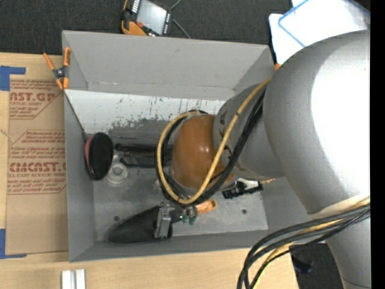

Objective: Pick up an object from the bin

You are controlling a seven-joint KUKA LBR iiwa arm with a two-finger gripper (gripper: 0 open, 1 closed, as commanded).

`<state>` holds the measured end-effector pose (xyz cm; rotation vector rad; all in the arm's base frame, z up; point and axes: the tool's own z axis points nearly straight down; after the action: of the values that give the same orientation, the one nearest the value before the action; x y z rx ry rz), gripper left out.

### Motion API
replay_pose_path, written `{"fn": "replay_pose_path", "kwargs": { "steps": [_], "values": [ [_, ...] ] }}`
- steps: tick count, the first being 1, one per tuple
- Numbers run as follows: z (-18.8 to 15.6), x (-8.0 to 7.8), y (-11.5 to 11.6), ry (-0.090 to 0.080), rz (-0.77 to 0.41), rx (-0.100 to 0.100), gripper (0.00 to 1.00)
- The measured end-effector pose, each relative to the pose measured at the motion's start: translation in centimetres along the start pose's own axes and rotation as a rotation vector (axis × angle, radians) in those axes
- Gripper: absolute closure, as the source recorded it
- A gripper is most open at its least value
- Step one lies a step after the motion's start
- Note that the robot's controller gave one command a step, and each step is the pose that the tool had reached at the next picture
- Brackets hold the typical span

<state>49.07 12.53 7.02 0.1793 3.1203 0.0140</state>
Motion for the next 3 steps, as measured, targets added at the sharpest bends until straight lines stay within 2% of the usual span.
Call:
{"fn": "replay_pose_path", "kwargs": {
  "steps": [1, 2, 3],
  "values": [
    [-0.2, 0.6, -1.5, -0.013, 0.007, -0.002, 0.0],
    [0.0, -0.6, 0.1, -0.003, 0.016, -0.002, 0.0],
    [0.0, 0.1, -0.6, -0.011, 0.019, -0.003, 0.0]
  ]
}}
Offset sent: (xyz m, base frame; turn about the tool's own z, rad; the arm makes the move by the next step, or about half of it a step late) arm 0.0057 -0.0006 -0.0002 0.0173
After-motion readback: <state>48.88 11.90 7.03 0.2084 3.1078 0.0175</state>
